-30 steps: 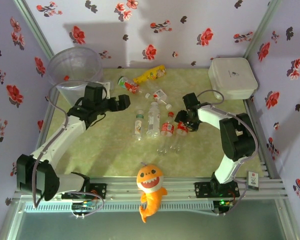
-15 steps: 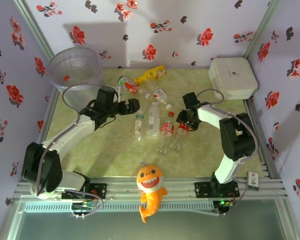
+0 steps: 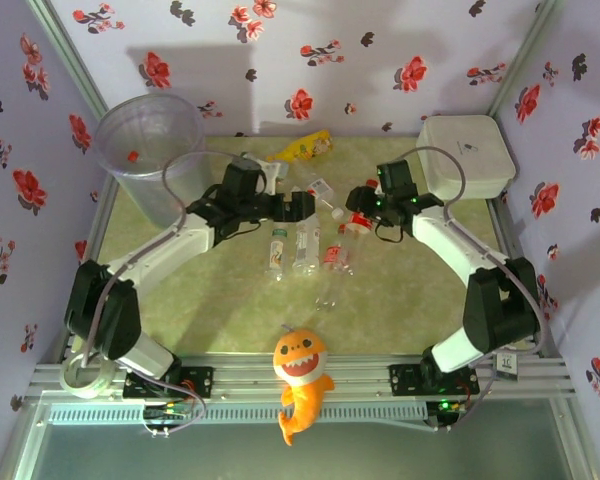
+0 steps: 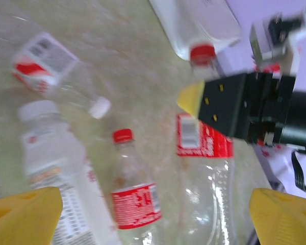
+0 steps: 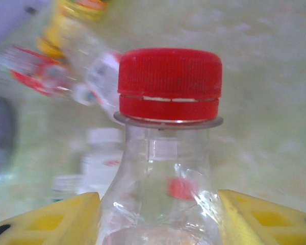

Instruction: Put the plastic bottles in the bin

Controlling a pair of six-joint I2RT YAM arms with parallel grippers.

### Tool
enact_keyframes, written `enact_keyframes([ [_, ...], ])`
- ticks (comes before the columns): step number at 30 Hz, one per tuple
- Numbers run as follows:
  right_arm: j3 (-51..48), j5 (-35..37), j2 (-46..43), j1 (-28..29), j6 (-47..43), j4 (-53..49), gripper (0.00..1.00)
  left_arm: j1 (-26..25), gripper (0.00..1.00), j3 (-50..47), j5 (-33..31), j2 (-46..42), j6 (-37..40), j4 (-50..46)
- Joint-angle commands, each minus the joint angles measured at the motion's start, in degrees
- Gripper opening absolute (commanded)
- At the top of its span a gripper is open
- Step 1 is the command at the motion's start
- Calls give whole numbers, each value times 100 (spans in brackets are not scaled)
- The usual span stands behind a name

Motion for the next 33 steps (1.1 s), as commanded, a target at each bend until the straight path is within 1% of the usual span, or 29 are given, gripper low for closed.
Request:
enact_keyframes([
  [1,-247,-815,-84,43,437,1395,40,-237,95,264,627,289,-119,365],
  [4,-370,-1163,-41,52,781,2016,40,-376,95,397,723,572,-139,372],
  [6,-376,-1292,-12,75,887,2215,39,-397,95,504,793,807,-160,316],
  [14,-347,-1524,87,238,897,2281,39,-508,95,795,923,1319,-225,447],
  [21,-339,-1521,190,289,858,2230,38,-507,91,732,923,1351,-274,604],
  [23,-334,-1504,205,298,823,2182,38,-504,89,726,924,1345,-274,618],
  [25,-341,-1482,194,297,776,2123,39,-504,84,725,917,1360,-289,622],
  [30,-326,-1489,158,300,678,1994,39,-504,62,790,913,1443,-306,630],
  [32,-318,-1503,147,298,661,1975,41,-508,60,826,917,1489,-319,615],
  [33,-306,-1516,146,299,647,1966,45,-504,59,846,915,1508,-324,613],
])
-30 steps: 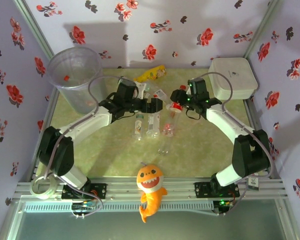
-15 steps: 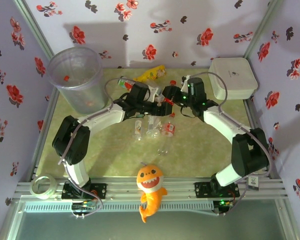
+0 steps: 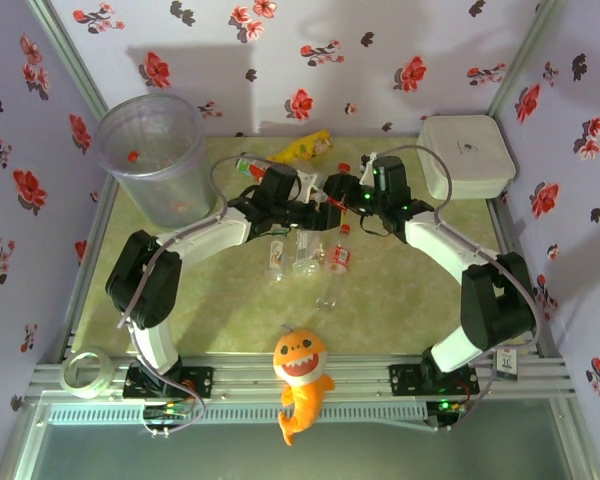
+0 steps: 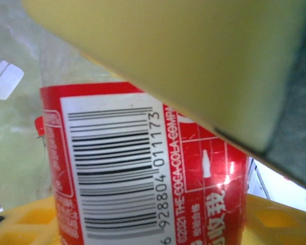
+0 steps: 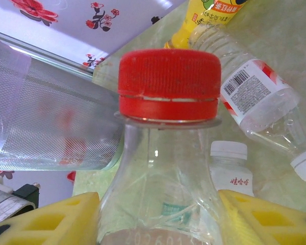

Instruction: Put the plastic bottles in the bin

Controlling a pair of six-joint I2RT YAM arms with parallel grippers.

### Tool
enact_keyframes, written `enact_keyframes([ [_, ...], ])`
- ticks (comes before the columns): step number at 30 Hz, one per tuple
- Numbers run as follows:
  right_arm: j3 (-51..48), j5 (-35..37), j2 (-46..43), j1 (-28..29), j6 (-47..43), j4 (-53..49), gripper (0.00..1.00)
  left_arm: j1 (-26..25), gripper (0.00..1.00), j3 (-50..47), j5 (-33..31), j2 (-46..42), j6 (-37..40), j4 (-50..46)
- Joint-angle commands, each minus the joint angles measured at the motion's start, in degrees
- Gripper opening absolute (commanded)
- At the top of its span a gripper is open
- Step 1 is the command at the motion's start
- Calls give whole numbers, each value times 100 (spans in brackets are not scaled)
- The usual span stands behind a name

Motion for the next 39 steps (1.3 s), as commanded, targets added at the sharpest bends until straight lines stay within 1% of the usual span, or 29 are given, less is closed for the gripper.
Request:
enact_keyframes([
  [1,37,-91,-35,53,-140,-120,52,-45,59,230,64,152,-8,106],
  [3,65,-66,-51,48,-192,-206,70,-41,56,243,67,167,-7,97],
  [4,116,-28,-66,48,-239,-290,81,-40,54,243,64,167,0,97],
  [6,187,28,-74,42,-317,-454,95,-40,51,242,65,174,0,97],
  [7,231,66,-86,40,-361,-524,99,-37,49,243,58,173,11,88],
  [15,317,120,-276,-73,-396,-717,99,-32,38,228,-6,194,62,44],
  [22,161,90,-596,-229,-144,-471,99,-39,28,188,-73,196,143,7],
  [25,184,252,-771,-327,-151,-715,99,-32,25,160,-111,168,149,24],
  [29,152,574,-1149,-501,-359,-1071,99,-26,19,149,-160,103,196,87],
  [31,66,654,-1370,-643,-366,-1093,99,-14,16,151,-210,50,257,56],
  [33,-50,783,-1614,-815,-308,-1101,99,26,12,192,-270,-30,406,-85],
  [36,-250,1054,-1968,-1072,-211,-1139,99,135,4,406,-411,-266,728,-467],
  [38,-375,1224,-2144,-1186,-209,-1167,99,224,0,748,-532,-417,1098,-905],
  [39,-428,1309,-2205,-1212,-224,-1192,99,270,0,926,-607,-474,1243,-1140],
])
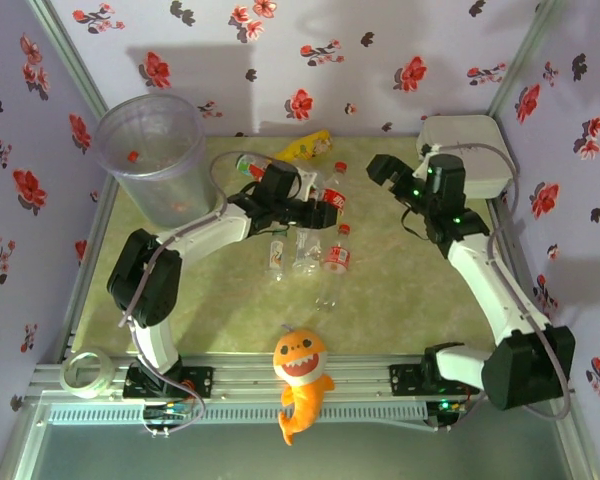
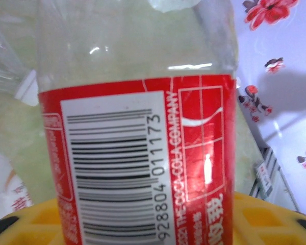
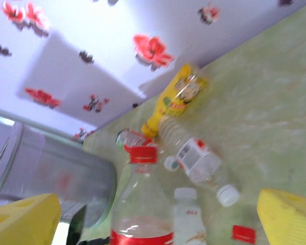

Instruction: Put the plastic bottles in the bin

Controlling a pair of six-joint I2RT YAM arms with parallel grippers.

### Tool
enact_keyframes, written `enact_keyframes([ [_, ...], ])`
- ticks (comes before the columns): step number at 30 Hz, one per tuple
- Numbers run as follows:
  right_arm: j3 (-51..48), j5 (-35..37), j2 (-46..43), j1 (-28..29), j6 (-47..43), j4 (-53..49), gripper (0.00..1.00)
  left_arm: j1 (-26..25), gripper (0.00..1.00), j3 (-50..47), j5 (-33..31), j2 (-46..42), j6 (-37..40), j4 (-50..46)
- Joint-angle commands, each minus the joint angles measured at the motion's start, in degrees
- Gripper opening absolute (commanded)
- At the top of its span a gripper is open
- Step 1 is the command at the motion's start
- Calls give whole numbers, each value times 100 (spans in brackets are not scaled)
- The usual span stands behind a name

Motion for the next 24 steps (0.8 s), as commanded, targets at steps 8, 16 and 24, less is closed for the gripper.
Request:
enact_keyframes([
  [8,-458,579,-277,-112,-16,-271,99,1031,0,2416,-710,-735,1405,-1887],
  [16,-522,631,-272,-112,-87,-360,99,2304,0,3002,-1800,-1203,1356,-1547],
  [24,-513,698,-375,-112,-231,-577,99,3523,0,2626,-2792,-1439,1146,-762],
])
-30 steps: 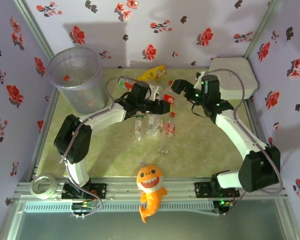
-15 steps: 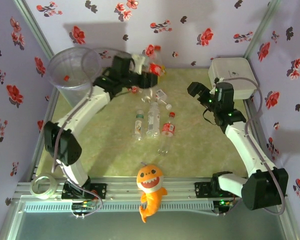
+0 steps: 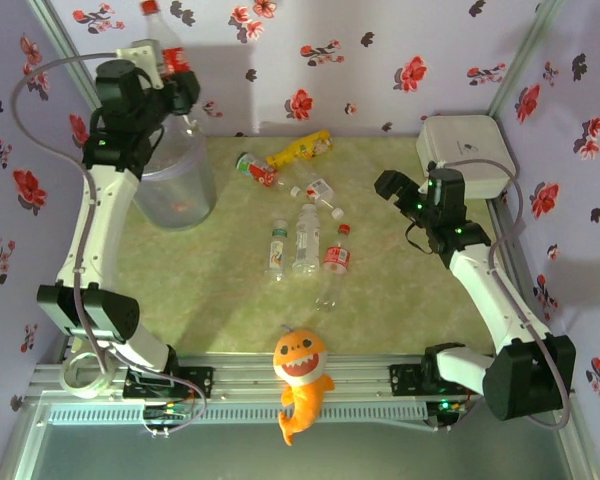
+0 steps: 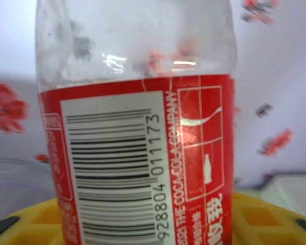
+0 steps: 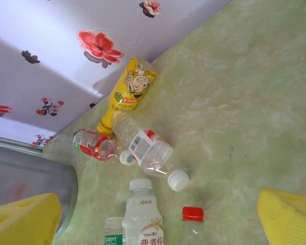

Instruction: Put the plastic bottles in the bin

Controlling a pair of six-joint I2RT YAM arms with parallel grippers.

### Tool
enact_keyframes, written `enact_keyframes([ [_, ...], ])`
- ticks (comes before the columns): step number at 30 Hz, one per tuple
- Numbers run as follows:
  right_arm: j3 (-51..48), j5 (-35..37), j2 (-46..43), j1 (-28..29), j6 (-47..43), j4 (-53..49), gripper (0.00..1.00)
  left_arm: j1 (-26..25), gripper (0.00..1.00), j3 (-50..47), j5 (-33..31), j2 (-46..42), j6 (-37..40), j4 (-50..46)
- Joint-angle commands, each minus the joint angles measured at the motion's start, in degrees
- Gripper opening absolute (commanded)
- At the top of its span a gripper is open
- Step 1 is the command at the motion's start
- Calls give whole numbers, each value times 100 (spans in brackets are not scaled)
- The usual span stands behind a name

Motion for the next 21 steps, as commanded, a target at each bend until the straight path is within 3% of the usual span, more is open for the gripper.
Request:
enact_keyframes([
  [1,-26,211,-170,-18,-190,-177,99,352,0,-225,-708,-171,-62,466],
  [9,-13,201,-192,-18,-233,-242,99,844,0,-887,-1119,71,-9,1056],
  [21,-30,298,-210,-18,-331,-396,99,996,0,-1286,-584,750,-405,1304],
])
